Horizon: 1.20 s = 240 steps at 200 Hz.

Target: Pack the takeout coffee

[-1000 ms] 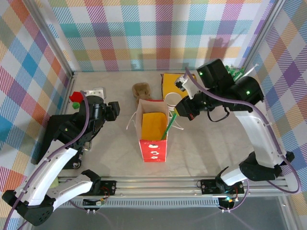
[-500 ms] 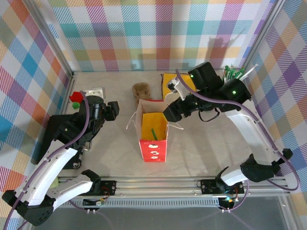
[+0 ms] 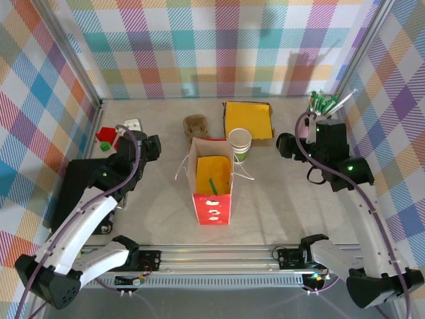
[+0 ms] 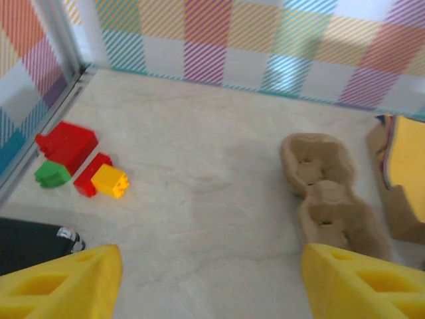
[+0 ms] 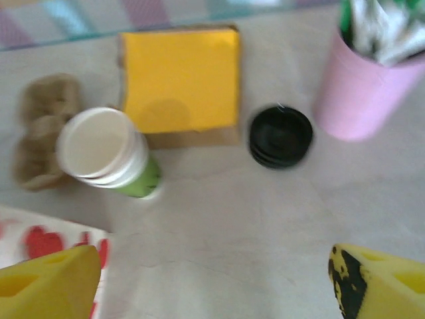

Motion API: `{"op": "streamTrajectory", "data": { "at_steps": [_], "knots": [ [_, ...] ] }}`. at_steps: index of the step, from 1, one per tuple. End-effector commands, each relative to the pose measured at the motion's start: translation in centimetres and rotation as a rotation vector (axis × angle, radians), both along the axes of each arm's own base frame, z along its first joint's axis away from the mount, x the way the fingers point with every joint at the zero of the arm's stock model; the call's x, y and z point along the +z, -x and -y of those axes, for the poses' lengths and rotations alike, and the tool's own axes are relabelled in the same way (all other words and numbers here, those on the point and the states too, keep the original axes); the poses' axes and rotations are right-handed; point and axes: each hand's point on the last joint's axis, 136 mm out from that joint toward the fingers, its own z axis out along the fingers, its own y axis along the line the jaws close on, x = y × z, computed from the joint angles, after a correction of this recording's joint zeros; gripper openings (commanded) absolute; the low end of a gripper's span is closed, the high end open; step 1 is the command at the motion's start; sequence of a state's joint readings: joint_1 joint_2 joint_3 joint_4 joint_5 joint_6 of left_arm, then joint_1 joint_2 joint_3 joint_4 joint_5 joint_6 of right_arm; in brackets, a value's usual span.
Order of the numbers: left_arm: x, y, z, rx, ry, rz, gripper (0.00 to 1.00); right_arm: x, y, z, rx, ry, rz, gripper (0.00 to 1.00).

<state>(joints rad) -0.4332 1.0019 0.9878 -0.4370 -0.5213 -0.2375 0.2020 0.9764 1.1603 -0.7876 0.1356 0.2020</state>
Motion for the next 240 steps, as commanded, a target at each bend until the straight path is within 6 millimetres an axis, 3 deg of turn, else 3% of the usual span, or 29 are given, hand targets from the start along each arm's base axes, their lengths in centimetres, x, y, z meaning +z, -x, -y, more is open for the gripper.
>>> {"op": "streamTrajectory", "data": {
  "at_steps": [1, 36, 81, 118, 143, 173, 190, 214, 240],
  "knots": [
    [-0.6, -2.2, -1.2, 0.051, -0.075, 0.080, 0.79, -1.5, -2.1, 3.1, -0.148, 0.025, 0.079, 0.96],
    [-5.1, -3.7, -4.2, 0.180, -0.203, 0.075, 0.97, -7.0, -3.2, 7.1, -0.287, 0.105, 0.087, 0.99],
    [-11.5, -3.8, -7.6, 0.248, -0.221, 0.033, 1.00, -10.8, -5.3, 6.9, -0.240, 0.132, 0.238, 0.99],
    [-16.4, -4.3, -8.1, 0.160, -0.148, 0.040, 1.00, -14.0, -7.4, 6.5, -0.216, 0.106, 0.248, 0.99],
    [-15.9, -5.2, -7.2, 0.096, -0.112, 0.129, 1.00, -15.6, -9.2, 5.7, -0.150, 0.115, 0.287, 0.99],
    [-18.1, -6.0, -6.2, 0.022, -0.067, 0.162, 1.00, -17.2, -11.1, 4.4, -0.069, 0.101, 0.311, 0.99],
    [-18.6, -6.1, -6.3, 0.025, -0.070, 0.175, 1.00, -18.8, -11.1, 3.5, -0.007, 0.086, 0.327, 0.99],
    [-19.4, -7.3, -6.3, 0.032, -0.080, 0.080, 1.00, -18.9, -11.1, 3.1, 0.015, 0.079, 0.324, 0.99],
    [-19.3, -7.2, -6.4, 0.040, -0.077, 0.089, 1.00, -18.8, -11.0, 3.1, 0.014, 0.081, 0.329, 0.99]
  ]
}}
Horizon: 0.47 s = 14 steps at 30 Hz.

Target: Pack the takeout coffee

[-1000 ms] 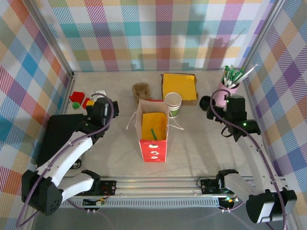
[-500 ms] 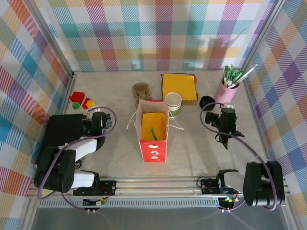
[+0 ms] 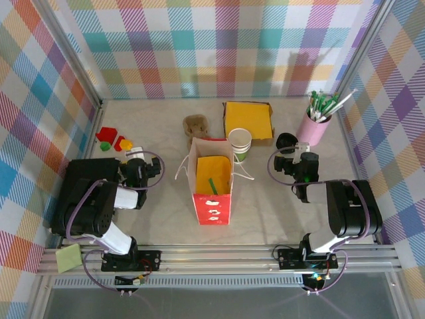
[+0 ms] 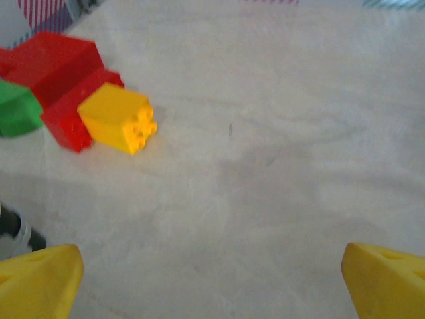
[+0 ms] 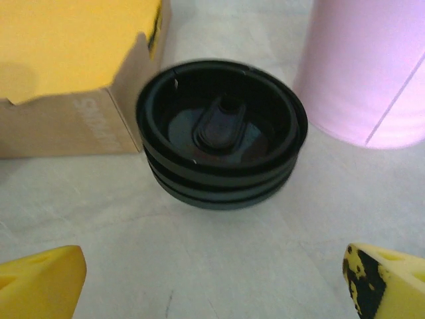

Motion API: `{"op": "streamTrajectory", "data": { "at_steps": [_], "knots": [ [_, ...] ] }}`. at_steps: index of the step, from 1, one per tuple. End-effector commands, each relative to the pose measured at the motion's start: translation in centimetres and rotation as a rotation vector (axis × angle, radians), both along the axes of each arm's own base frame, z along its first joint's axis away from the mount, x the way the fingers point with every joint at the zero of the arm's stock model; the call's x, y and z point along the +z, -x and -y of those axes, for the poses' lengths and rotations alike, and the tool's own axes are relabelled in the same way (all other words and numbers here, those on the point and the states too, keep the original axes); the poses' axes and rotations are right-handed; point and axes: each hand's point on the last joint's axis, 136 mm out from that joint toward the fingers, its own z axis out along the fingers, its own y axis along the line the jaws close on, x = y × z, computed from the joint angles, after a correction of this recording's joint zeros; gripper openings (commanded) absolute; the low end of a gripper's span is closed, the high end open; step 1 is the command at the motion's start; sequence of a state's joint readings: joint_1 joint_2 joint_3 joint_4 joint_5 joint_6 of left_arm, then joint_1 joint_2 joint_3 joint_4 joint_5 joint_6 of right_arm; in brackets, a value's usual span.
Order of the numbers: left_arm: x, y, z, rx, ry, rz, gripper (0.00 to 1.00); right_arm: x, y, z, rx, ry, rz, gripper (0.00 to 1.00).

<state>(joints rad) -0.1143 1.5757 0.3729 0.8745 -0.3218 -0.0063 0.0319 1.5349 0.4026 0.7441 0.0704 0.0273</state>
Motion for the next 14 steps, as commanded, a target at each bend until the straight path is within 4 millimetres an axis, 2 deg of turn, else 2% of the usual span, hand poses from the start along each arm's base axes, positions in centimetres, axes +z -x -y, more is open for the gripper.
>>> {"op": "streamTrajectory", "data": {
  "at_steps": [1, 14],
  "knots": [
    [1.06, -0.76, 0.06, -0.008, 0.008, 0.037, 1.00, 2.30, -0.99, -0.40, 0.038, 0.001, 0.102, 0.99],
    [1.09, -0.80, 0.05, -0.008, 0.007, 0.039, 1.00, 2.51, -0.74, -0.18, 0.028, 0.002, 0.116, 0.99]
  ]
}}
